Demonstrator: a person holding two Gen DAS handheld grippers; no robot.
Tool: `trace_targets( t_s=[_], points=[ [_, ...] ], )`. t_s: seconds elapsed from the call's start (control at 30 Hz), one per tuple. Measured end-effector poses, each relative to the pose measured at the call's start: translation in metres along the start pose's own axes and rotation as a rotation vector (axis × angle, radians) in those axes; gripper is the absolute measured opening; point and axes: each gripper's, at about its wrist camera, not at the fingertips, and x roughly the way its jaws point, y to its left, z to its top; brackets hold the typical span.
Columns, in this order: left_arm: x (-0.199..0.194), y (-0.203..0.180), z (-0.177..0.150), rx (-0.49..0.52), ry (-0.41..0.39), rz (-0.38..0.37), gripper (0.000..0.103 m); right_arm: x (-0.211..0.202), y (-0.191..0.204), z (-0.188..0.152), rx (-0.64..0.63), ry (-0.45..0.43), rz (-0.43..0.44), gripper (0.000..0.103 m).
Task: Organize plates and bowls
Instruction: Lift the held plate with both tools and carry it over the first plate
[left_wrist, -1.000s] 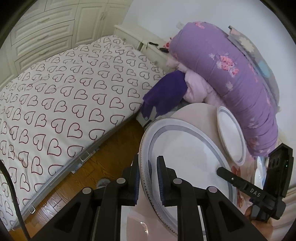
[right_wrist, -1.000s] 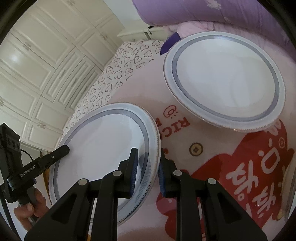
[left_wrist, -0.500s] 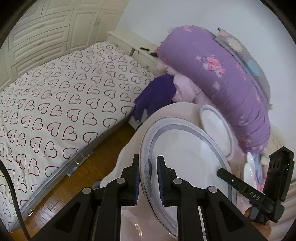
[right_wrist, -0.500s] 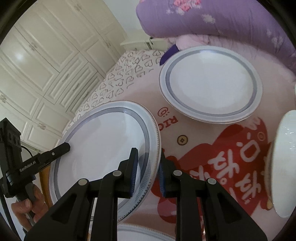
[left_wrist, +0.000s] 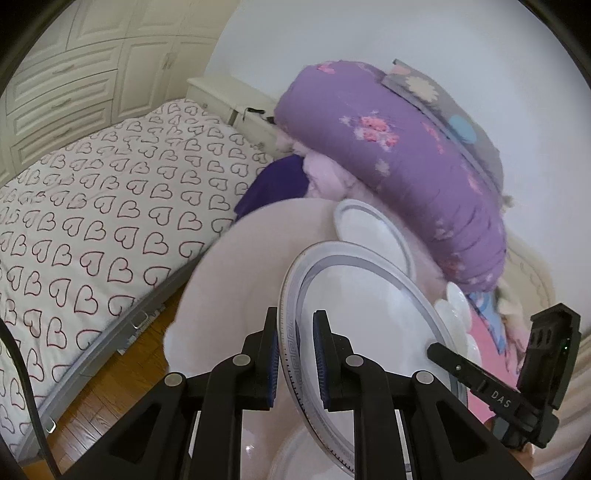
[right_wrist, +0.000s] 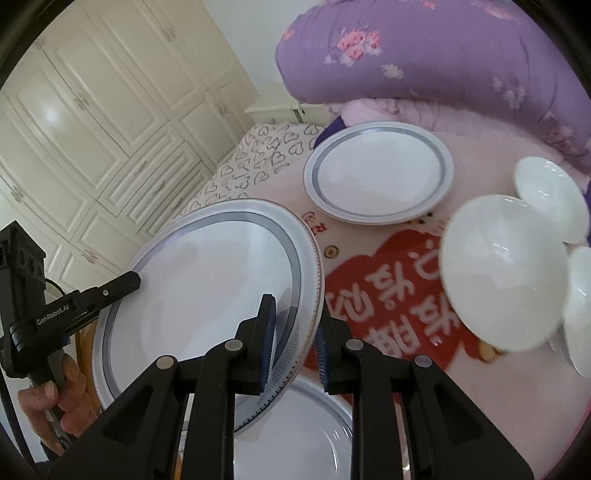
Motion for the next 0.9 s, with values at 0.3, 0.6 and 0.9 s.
trace_targets(
  t_s=[0.3,0.6,0.9],
  points=[
    [-0.029,-0.021,-0.042,0.015,0.018,-0.012,0.013,-0.038,-0.010,-0.051,0.001,-0.010,-0.013,0.020],
    [-0.044,-0.031,-0.078,0.027,0.037,0.017,0.013,-0.048,-0.012,-0.085,-0.015,0.005,-0.022,0.020],
    [-0.040,-0.032,-0.105,0.012,0.075,0.048,0.013,-0.042,-0.018,-0.116,-0.023,0.046,-0.021,0.020]
  ],
)
